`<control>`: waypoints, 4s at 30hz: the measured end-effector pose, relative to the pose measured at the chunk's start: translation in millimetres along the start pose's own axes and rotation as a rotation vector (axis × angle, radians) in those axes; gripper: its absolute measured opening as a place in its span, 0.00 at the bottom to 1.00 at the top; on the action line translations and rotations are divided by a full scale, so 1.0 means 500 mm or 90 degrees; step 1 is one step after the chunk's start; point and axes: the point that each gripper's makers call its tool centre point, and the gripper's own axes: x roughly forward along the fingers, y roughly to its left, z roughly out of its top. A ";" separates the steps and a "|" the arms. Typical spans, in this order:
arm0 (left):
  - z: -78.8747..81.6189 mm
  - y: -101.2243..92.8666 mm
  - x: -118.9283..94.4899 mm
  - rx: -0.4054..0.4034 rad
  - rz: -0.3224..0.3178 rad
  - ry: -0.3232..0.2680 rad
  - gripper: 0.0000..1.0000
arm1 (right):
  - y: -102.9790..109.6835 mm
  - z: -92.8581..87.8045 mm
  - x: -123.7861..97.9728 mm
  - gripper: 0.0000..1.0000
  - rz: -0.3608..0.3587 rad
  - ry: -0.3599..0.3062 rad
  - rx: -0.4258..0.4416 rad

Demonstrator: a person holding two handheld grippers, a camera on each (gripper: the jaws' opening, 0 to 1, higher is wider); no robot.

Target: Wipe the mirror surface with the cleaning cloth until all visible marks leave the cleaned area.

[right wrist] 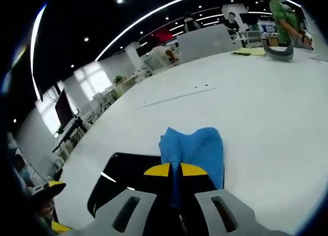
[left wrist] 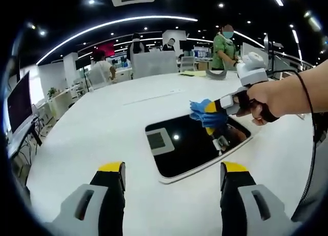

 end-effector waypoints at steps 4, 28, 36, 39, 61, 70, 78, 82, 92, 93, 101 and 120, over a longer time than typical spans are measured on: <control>0.001 0.001 -0.002 0.000 0.002 -0.001 0.76 | -0.005 -0.001 -0.004 0.01 -0.001 0.001 -0.002; 0.006 0.017 -0.001 -0.005 0.018 -0.008 0.76 | -0.015 -0.025 -0.060 0.01 -0.005 0.000 -0.006; 0.008 0.008 -0.008 0.000 0.011 -0.010 0.76 | -0.009 -0.034 -0.073 0.01 -0.026 -0.016 -0.001; 0.014 0.004 -0.007 0.005 0.006 -0.016 0.76 | -0.009 -0.035 -0.074 0.01 -0.030 -0.020 -0.001; 0.019 0.017 -0.009 -0.007 0.018 -0.022 0.76 | -0.032 -0.034 -0.062 0.01 -0.029 -0.020 -0.002; 0.019 0.021 -0.013 -0.002 0.024 -0.020 0.76 | -0.027 -0.036 -0.064 0.01 -0.037 -0.018 0.011; 0.019 0.024 -0.014 -0.005 0.027 -0.022 0.76 | -0.024 -0.037 -0.056 0.01 -0.044 -0.014 0.009; 0.019 0.023 -0.014 -0.006 0.027 -0.023 0.76 | -0.014 -0.040 -0.058 0.01 -0.044 -0.013 0.009; 0.021 0.022 -0.014 -0.009 0.025 -0.024 0.76 | -0.016 -0.039 -0.050 0.01 -0.040 -0.012 0.004; 0.021 0.022 -0.015 -0.009 0.025 -0.024 0.76 | -0.016 -0.039 -0.050 0.01 -0.039 -0.012 0.003; 0.023 0.023 -0.013 -0.007 0.025 -0.027 0.76 | 0.011 -0.046 -0.061 0.01 -0.035 -0.007 0.007; 0.021 0.024 -0.013 -0.007 0.026 -0.022 0.76 | 0.082 -0.057 -0.034 0.01 -0.008 0.011 -0.004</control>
